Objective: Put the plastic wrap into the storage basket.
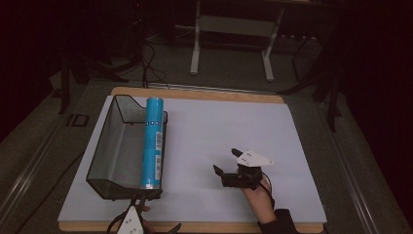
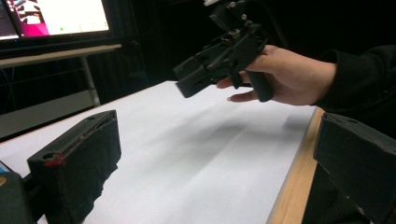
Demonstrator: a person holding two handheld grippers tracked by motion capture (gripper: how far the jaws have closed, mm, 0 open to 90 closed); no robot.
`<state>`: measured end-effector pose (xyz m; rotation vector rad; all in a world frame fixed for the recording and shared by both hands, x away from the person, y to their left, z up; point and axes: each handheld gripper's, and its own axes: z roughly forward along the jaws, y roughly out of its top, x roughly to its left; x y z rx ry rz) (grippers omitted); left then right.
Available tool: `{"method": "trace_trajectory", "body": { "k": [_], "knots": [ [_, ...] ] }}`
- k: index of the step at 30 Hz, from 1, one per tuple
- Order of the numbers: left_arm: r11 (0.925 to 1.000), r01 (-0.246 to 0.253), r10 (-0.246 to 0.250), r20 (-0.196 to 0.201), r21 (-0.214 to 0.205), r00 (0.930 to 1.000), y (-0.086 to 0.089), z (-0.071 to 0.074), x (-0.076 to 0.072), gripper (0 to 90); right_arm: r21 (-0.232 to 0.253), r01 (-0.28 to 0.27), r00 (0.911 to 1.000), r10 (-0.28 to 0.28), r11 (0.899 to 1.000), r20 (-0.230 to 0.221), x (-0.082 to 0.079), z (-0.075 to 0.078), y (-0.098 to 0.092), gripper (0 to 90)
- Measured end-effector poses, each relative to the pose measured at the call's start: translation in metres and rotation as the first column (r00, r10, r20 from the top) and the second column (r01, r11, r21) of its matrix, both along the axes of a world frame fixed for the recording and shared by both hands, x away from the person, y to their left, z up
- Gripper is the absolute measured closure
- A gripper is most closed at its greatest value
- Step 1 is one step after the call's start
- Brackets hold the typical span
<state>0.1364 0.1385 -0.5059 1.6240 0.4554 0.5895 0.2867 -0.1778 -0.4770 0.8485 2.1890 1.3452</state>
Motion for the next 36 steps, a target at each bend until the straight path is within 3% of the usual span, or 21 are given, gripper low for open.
{"method": "trace_trajectory", "body": {
  "k": [11,25,36],
  "knots": [
    [1.0,0.002,-0.002,-0.004,0.004,1.0,-0.001,0.0,0.0,1.0,-0.04,0.039,0.9992,-0.039,0.998,-0.006,-0.017,-0.015,-0.031,13.9],
    [0.9999,0.007,-0.007,-0.008,0.008,0.9999,-0.002,-0.001,0.001,1.0,0.012,0.09,0.9959,-0.09,0.996,-0.001,-0.033,-0.021,-0.069,13.9],
    [0.9999,0.008,-0.008,-0.016,0.01,0.9998,-0.001,-0.001,0.001,1.1,-0.021,0.095,0.9953,-0.096,0.995,-0.017,-0.041,-0.033,-0.086,13.9]
  ]
}}
